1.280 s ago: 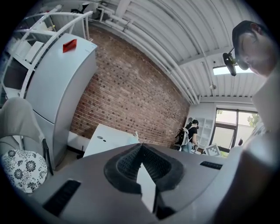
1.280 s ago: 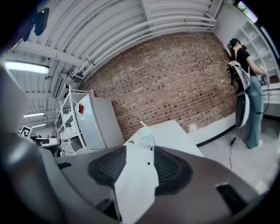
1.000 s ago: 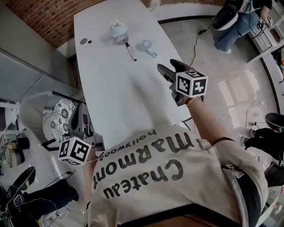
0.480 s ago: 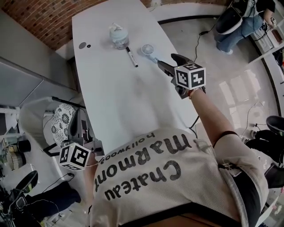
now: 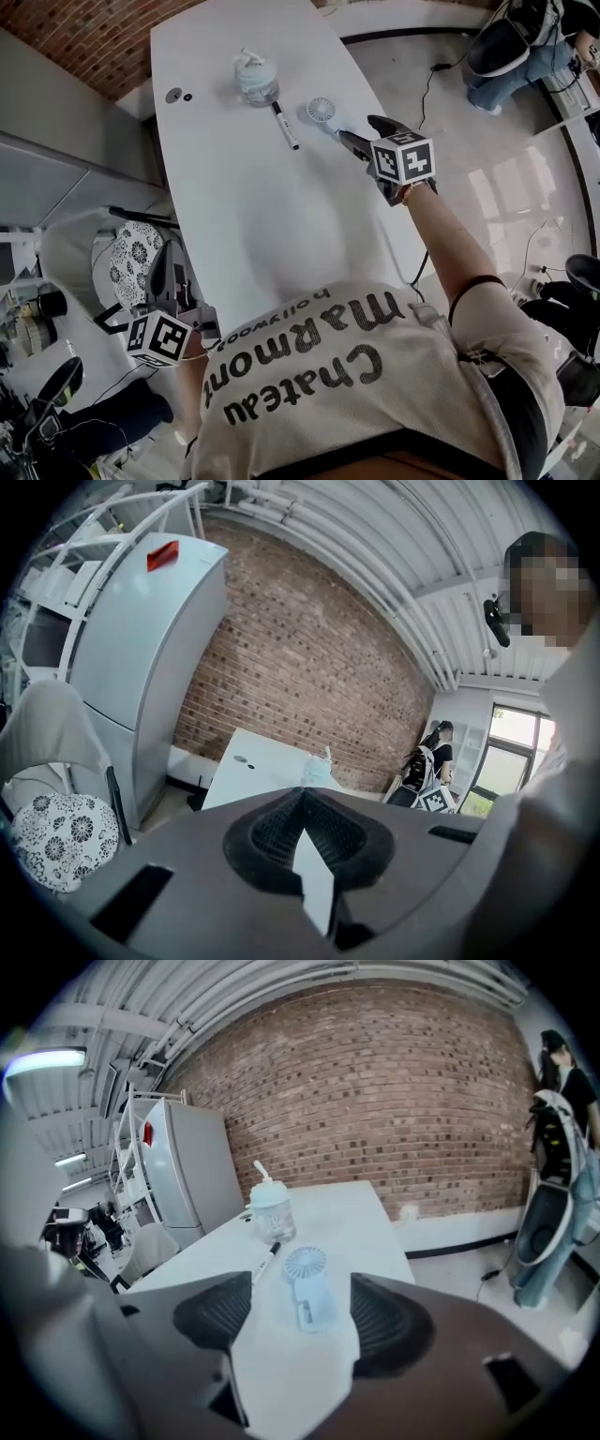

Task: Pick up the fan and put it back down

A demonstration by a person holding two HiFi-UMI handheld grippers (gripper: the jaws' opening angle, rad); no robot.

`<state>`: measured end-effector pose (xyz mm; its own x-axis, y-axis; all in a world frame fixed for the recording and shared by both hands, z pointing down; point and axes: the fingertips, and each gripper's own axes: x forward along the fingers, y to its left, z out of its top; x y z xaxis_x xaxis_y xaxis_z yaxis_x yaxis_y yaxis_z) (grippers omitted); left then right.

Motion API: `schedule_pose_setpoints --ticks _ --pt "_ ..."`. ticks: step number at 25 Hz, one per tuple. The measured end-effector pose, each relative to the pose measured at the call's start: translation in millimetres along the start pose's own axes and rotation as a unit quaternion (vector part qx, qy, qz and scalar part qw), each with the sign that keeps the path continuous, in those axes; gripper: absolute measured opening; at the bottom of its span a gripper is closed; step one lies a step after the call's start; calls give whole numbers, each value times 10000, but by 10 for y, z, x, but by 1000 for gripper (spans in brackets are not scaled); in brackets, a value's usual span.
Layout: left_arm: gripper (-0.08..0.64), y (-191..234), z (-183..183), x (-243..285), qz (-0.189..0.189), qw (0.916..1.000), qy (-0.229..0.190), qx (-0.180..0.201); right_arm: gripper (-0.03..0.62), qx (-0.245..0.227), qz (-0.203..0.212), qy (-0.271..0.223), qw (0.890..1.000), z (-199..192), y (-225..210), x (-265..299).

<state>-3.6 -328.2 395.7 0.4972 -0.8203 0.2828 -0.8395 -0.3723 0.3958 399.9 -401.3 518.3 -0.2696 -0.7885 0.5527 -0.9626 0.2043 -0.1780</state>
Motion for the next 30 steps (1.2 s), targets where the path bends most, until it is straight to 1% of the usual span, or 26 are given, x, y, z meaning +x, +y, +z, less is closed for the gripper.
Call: schedule_pose_setpoints --ticks 6,9,11,18,23,25,30 --pt "0 46 20 120 16 9999 85 76 343 4 82 223 9997 -179 -116 357" --pt "0 85 4 180 15 9998 160 106 373 81 168 394 9990 -280 -109 526" --pt "0 87 -20 210 8 9998 201 88 374 180 204 463 9986 -329 -112 590" --pt "0 39 -38 260 -33 9996 272 69 374 353 52 592 9976 -417 -174 747" --pt "0 66 -54 254 -9 9996 285 39 374 220 -105 698 9973 -446 -164 816" --pt "0 82 -56 254 -15 9995 308 25 365 139 -169 750 9969 -458 -137 838" --pt "0 64 -26 250 -25 9996 280 38 364 -52 -200 806 9965 -396 -56 896"
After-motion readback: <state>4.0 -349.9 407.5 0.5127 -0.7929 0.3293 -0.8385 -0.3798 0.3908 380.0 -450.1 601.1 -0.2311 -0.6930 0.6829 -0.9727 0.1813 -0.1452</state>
